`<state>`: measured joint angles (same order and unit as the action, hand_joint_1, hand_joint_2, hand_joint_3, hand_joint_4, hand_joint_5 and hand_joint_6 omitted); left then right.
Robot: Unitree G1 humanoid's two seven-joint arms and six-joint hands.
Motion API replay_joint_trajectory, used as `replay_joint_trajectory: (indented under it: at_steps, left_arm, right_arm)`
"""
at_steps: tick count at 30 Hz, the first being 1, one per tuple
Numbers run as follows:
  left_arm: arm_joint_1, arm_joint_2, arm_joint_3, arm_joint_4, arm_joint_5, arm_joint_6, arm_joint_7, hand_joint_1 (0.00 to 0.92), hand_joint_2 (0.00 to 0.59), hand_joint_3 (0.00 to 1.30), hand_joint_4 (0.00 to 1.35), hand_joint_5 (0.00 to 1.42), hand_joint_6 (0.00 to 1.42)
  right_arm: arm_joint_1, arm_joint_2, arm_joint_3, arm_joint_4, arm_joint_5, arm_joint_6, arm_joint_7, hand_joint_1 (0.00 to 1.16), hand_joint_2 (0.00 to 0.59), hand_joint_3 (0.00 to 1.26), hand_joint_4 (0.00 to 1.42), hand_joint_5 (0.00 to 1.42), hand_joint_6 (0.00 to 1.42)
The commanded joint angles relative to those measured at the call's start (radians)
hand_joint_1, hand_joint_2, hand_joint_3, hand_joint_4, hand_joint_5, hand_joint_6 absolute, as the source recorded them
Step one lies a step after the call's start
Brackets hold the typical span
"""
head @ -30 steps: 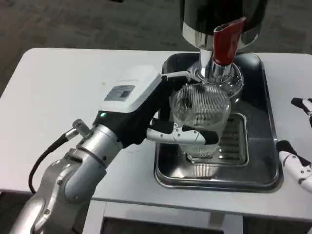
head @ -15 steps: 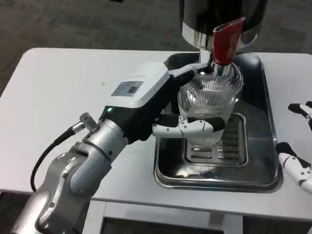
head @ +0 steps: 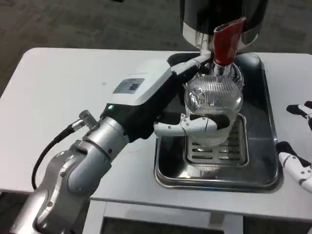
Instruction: Grasp the cup under the faucet to collect the drink, then remove the cup.
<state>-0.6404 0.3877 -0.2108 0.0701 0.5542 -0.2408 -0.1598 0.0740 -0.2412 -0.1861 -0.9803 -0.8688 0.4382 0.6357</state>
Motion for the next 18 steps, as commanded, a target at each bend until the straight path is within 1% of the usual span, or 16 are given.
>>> replay_joint_trajectory:
  at_steps: [1, 12, 18]
  left_arm:
    - [0.036, 0.026, 0.018, -0.052, -0.018, -0.015, -0.009, 0.229, 0.113, 0.15, 0.21, 0.64, 1.11]
    - [0.126, 0.076, 0.077, -0.192, -0.050, 0.012, -0.044, 0.231, 0.121, 0.16, 0.23, 0.66, 1.11]
    - [0.182, 0.091, 0.125, -0.268, -0.083, 0.020, -0.058, 0.225, 0.124, 0.17, 0.23, 0.66, 1.12]
  right_arm:
    - [0.010, -0.004, 0.003, 0.003, 0.012, 0.006, -0.018, 0.38, 0.467, 0.14, 0.02, 0.04, 0.13]
    - [-0.002, -0.006, 0.023, 0.016, 0.012, 0.015, -0.026, 0.38, 0.467, 0.15, 0.02, 0.04, 0.13]
    - [-0.002, -0.007, 0.031, 0.017, 0.009, 0.019, -0.030, 0.39, 0.473, 0.15, 0.02, 0.04, 0.13]
